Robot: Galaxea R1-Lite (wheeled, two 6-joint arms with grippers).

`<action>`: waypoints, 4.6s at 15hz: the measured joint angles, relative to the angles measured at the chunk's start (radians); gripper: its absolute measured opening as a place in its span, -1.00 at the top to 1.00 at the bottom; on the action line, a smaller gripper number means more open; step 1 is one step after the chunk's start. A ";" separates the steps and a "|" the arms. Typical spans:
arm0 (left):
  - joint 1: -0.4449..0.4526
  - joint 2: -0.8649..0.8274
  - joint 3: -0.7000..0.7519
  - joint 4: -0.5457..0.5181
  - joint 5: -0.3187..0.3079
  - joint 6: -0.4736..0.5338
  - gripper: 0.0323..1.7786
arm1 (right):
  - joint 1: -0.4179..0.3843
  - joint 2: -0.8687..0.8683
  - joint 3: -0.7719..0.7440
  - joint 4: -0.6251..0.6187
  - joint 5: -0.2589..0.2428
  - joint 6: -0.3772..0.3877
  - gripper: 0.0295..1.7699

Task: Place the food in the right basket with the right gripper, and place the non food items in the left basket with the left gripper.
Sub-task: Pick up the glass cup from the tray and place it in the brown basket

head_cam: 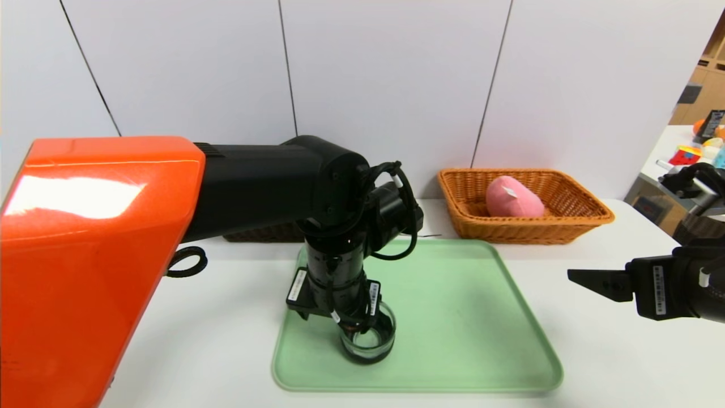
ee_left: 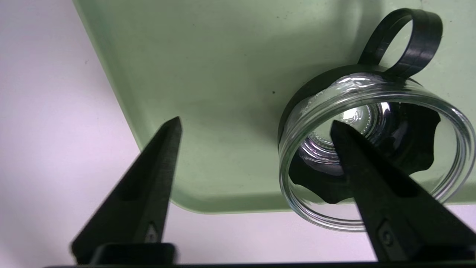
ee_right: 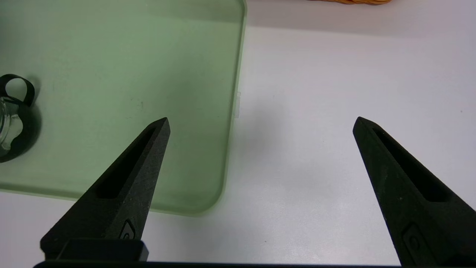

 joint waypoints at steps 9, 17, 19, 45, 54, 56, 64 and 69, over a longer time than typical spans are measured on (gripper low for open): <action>0.029 -0.008 0.000 0.001 -0.004 -0.002 0.93 | 0.000 -0.014 -0.021 -0.002 0.001 -0.010 -0.92; 0.023 -0.054 -0.002 -0.001 0.001 0.000 0.93 | 0.000 -0.029 -0.034 -0.001 -0.001 -0.008 -0.92; 0.006 -0.100 -0.006 -0.024 0.002 -0.014 0.93 | 0.000 -0.038 -0.019 -0.001 -0.005 -0.009 -0.92; 0.424 -0.071 -0.009 -0.655 0.217 0.045 0.93 | 0.001 -0.091 0.076 -0.011 -0.010 -0.004 -0.92; 0.449 0.006 -0.009 -0.695 0.220 0.059 0.93 | 0.001 -0.083 0.079 -0.012 0.001 -0.005 -0.92; 0.449 0.009 -0.009 -0.695 0.222 0.060 0.93 | 0.001 -0.081 0.081 -0.012 0.001 -0.005 -0.92; 0.449 0.010 -0.009 -0.692 0.239 0.079 0.93 | 0.002 -0.081 0.081 -0.011 0.001 -0.006 -0.92; 0.450 0.009 -0.009 -0.692 0.243 0.079 0.93 | 0.004 -0.082 0.081 -0.010 -0.001 -0.009 -0.92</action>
